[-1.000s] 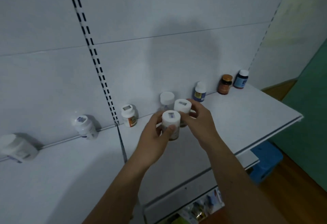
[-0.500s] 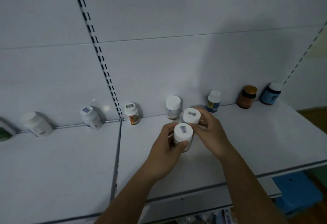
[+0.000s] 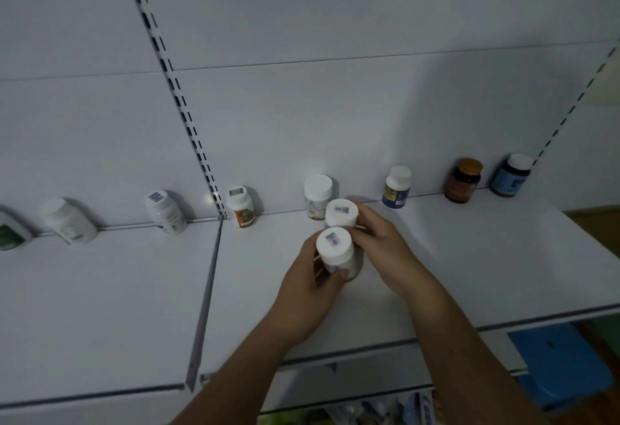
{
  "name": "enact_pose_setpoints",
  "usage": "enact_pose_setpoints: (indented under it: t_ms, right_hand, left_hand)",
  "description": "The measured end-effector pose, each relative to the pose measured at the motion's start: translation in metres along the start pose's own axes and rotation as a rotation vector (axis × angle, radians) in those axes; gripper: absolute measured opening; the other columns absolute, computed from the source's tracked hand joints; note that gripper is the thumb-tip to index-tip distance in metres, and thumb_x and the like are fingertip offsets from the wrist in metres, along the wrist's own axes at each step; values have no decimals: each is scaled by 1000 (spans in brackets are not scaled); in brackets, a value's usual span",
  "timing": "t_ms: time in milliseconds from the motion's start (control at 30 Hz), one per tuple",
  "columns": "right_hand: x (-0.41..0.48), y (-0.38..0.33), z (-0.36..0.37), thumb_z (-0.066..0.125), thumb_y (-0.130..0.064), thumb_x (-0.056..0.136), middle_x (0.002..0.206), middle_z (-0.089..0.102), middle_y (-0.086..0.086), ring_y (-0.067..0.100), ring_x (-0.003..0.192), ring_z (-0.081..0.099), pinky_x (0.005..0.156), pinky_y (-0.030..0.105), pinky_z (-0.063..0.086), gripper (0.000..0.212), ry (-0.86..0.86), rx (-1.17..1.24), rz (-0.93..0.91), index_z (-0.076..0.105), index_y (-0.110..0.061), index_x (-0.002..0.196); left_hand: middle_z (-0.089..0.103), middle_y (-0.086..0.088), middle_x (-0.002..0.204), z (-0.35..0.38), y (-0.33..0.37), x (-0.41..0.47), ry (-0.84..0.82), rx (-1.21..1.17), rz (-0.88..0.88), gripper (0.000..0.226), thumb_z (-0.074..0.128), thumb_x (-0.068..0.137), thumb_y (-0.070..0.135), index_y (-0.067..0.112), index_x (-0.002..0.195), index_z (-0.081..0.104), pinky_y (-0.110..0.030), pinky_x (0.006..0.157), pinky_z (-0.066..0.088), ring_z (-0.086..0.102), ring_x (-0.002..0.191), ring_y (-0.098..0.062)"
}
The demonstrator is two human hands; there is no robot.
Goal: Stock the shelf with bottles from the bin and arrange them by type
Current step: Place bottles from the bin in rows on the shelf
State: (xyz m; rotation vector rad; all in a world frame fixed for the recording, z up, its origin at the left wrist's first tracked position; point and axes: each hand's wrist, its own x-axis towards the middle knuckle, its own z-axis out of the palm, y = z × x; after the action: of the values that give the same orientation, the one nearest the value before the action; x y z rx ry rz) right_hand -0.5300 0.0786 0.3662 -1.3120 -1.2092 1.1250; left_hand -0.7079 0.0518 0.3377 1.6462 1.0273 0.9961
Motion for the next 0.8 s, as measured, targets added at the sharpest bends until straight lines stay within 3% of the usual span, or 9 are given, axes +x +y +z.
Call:
enact_pose_setpoints:
  t_ms: [133,267,433,633,733,800]
  right_hand:
    - [10,-7,13,62,-12,100,122,75,-12,8,119,68,107,35,51,36,-28,33,39,70,-33,128]
    - [15,-8,18,57,-14,104,114,77,-15,6,112,71,102,29,53,31,17,72,68,74,-38,113]
    - [22,-6,21,50,-16,105,107,80,-6,19,112,72,104,41,53,32,68,90,113,79,-30,101]
    - [23,0,24,48,-17,106,106,80,-1,23,111,72,97,38,54,29,75,73,107,77,-16,108]
    - [23,0,25,47,-18,107,103,80,-4,20,108,72,91,33,53,30,102,45,102,77,-18,107]
    - [21,1,25,46,-19,108,104,79,-7,17,109,71,97,37,54,31,116,12,83,77,-23,105]
  left_hand:
    - [50,19,155,-3,4,7,36,84,47,66,65,101,3,30,156,40,-22,119,39,46,143,3]
    - [40,16,164,-5,2,17,34,177,40,73,60,104,6,26,165,27,-33,127,31,35,151,1]
    - [37,10,167,0,2,18,38,192,41,72,58,105,9,23,166,23,-37,127,29,34,153,-2]
    - [38,14,166,-2,-1,16,57,187,25,71,56,106,8,23,166,22,-30,126,30,34,150,5]
    - [38,13,166,-3,-2,17,59,176,4,72,57,105,7,23,166,21,-36,127,31,34,151,1]
    - [36,16,166,-2,1,15,60,187,7,72,58,105,11,25,166,22,-35,127,30,33,151,4]
